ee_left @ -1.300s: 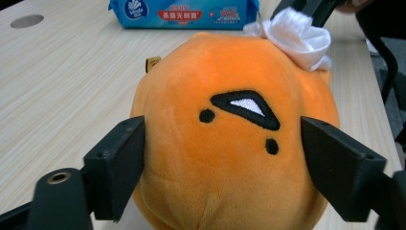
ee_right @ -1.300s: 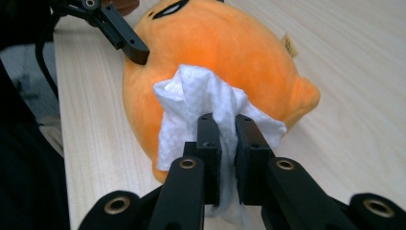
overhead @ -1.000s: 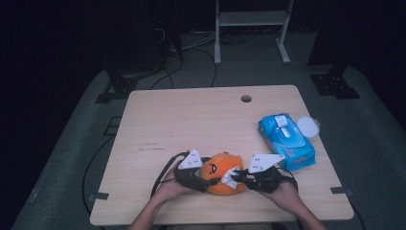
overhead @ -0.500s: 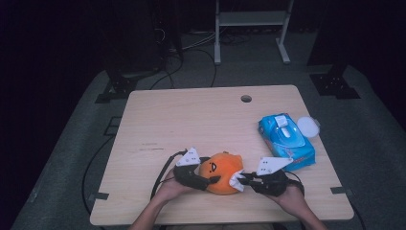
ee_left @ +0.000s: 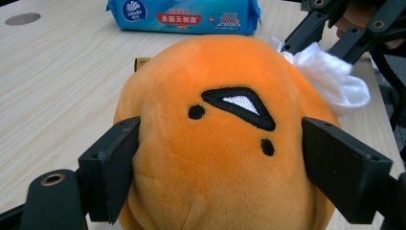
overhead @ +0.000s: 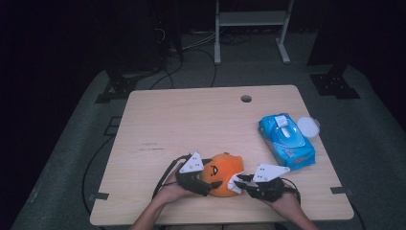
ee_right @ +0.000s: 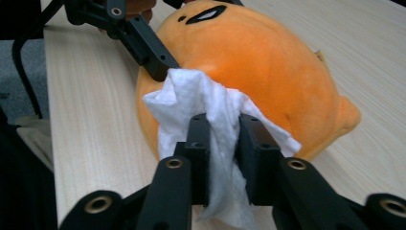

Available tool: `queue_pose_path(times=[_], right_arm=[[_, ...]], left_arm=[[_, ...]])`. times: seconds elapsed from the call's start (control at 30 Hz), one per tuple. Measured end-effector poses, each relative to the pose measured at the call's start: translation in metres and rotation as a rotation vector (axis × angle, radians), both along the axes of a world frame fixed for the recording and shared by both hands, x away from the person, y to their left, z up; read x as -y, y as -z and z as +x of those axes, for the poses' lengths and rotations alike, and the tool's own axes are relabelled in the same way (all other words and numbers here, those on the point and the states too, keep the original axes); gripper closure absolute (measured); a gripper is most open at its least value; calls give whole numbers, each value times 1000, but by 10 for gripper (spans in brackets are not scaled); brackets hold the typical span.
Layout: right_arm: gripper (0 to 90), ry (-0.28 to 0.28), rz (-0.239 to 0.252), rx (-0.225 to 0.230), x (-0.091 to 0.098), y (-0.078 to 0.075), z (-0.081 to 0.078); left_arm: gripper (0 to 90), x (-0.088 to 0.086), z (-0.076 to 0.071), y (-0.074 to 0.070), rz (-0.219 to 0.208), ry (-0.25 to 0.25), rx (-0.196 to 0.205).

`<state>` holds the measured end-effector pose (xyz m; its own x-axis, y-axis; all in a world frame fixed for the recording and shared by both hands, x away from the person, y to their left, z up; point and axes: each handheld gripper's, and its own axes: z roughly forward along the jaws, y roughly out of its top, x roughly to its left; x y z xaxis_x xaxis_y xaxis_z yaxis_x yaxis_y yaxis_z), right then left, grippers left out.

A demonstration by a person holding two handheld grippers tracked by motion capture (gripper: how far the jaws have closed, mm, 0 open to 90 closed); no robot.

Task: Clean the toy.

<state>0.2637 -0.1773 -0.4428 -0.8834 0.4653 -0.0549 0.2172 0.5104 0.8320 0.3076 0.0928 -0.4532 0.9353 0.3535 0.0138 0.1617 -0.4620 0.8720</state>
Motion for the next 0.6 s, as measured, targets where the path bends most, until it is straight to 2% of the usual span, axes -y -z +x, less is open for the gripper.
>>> queue_pose_path(times=[0.1,0.23,0.3,0.37,0.47,0.53,0.6], right_arm=[[737,-2,-2,-7,0,-1,1],[797,-16,36,-88,11,-5,12],[799,-2,42,-102,17,-5,16],[799,19,44,-108,21,-3,18],[801,25,44,-106,21,-4,16],[802,19,40,-76,16,-7,10],[802,-23,35,-51,8,-9,4]], left_arm=[[163,-1,1,1,-9,3,-1],[166,-5,4,3,-36,0,-14],[166,-6,6,5,-59,-8,-26],[166,-5,6,5,-63,-18,-24],[167,-3,7,4,-51,-33,-24],[169,-3,8,3,-45,-43,-43],[169,-2,9,3,-43,-51,-49]])
